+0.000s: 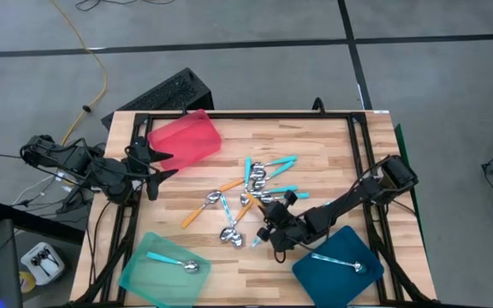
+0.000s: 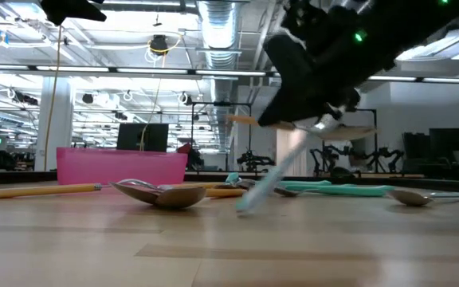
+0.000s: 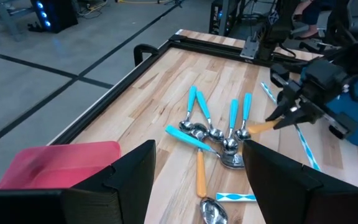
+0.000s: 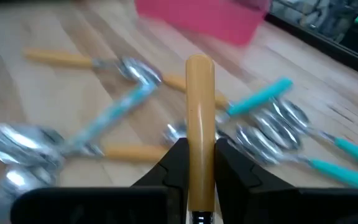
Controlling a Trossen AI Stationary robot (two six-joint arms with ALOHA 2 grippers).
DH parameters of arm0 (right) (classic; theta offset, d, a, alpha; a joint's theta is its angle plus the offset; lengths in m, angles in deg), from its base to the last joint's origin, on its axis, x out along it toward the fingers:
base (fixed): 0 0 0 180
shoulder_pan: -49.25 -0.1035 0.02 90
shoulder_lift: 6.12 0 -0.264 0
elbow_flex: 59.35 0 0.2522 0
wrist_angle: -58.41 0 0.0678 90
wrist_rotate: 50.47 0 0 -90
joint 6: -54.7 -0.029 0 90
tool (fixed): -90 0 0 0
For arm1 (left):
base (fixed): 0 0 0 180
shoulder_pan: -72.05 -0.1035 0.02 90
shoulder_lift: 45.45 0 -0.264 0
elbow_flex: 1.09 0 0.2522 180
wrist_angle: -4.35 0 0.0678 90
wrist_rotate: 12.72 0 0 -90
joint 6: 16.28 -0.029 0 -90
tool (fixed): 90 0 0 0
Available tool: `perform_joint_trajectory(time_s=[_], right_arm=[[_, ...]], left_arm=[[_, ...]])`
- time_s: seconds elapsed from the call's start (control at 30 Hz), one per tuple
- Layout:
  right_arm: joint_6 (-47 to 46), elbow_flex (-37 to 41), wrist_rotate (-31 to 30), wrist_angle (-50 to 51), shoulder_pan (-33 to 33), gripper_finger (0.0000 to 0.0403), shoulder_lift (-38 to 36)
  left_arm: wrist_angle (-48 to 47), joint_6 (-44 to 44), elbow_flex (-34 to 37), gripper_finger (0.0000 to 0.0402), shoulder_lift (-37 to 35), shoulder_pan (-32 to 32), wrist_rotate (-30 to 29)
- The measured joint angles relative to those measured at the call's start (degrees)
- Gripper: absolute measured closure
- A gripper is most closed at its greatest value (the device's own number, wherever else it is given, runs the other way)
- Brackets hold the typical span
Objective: Sort silverware by color (type)
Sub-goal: Put the yellow spoon into the pink bin
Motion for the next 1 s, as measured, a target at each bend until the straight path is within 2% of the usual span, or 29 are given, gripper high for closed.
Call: perform_joint_trajectory(time_s=[0.23, 0.43, 0.87, 1.0], right_arm=[[3.07, 0.05, -5.05, -2.43, 0.02, 0.0324, 0.02], [3.84, 0.07, -6.97, -5.12, 0.09, 0.0325, -0.07], [38.23, 0.07, -8.26, -40.57, 2.64, 0.0325, -0.11], [45.13, 0.03, -6.52, -44.63, 4.81, 0.0325, -0.15]], left_arm=[[-0.02, -0.01, 0.00, 0.0175, 0.02, 0.00, 0.00], [-0.02, -0.02, 0.00, 0.0175, 0.02, 0.01, 0.00], [-0.04, -0.50, 0.00, 0.0175, 0.01, 0.00, -0.82], [-0.04, -0.81, 0.00, 0.0175, 0.00, 0.01, -0.85]])
